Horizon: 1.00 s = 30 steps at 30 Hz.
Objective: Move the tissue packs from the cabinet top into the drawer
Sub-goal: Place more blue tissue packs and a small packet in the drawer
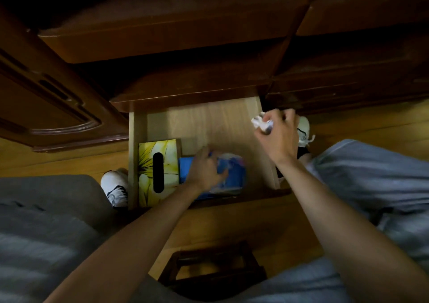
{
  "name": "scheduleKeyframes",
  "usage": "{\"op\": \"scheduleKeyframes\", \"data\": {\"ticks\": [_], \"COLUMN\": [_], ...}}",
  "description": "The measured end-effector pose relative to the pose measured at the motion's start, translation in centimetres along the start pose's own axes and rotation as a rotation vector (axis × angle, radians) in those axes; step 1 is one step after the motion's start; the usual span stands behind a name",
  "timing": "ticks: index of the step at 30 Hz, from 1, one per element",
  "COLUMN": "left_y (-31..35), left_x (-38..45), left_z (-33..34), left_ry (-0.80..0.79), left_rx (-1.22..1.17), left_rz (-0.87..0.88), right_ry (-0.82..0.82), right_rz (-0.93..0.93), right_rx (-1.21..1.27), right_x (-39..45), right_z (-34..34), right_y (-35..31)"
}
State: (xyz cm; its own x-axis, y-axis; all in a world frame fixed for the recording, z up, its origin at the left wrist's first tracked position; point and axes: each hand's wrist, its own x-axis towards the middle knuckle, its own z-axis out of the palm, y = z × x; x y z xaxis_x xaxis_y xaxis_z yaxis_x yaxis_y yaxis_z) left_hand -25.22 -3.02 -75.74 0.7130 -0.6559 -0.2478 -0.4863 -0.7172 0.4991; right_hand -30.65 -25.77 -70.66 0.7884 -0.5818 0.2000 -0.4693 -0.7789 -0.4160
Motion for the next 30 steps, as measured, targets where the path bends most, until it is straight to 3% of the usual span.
{"op": "scheduleKeyframes", "data": {"ticks": [3,7,9,11,15,17,24,28,30], "left_y": [-0.6,-1.2,-1.4,-1.3,-2.2,-3.3,-9.3,-11.7,-11.5], "left_x": [0.0,-0.3,-0.2,-0.3,-1.1,-1.6,-5.5,-7.3,-7.5], "left_z": [2.4,2.5,1.7,0.8,-1.4,-2.8,-5.8,-5.7,-5.5], "left_ry": [-0.230,-0.320,-0.310,-0.222,0.214,0.308,0.384,0.263,0.251], "left_rx": [0.433,0.674,0.630,0.422,-0.059,-0.178,0.078,0.155,0.195], "left_rz": [0.180,0.253,0.280,0.246,-0.020,-0.158,-0.294,-0.194,-0.169], "right_ry": [-0.062,-0.202,-0.289,-0.362,-0.587,-0.669,-0.645,-0.836,-0.850], "right_rz": [0.038,-0.037,-0.030,0.060,0.491,0.539,0.478,0.469,0.498], "right_rx": [0.041,0.120,0.200,0.281,0.843,0.967,0.709,0.623,0.624], "right_x": [-1.0,-2.1,-2.3,-2.5,-2.0,-1.5,-0.5,-1.3,-1.5], "right_z": [0.7,2.3,2.9,3.7,5.3,6.4,11.5,13.8,14.5], "right_y": [-0.2,-1.3,-1.7,-2.1,-4.5,-5.9,-11.2,-12.3,-12.3]}}
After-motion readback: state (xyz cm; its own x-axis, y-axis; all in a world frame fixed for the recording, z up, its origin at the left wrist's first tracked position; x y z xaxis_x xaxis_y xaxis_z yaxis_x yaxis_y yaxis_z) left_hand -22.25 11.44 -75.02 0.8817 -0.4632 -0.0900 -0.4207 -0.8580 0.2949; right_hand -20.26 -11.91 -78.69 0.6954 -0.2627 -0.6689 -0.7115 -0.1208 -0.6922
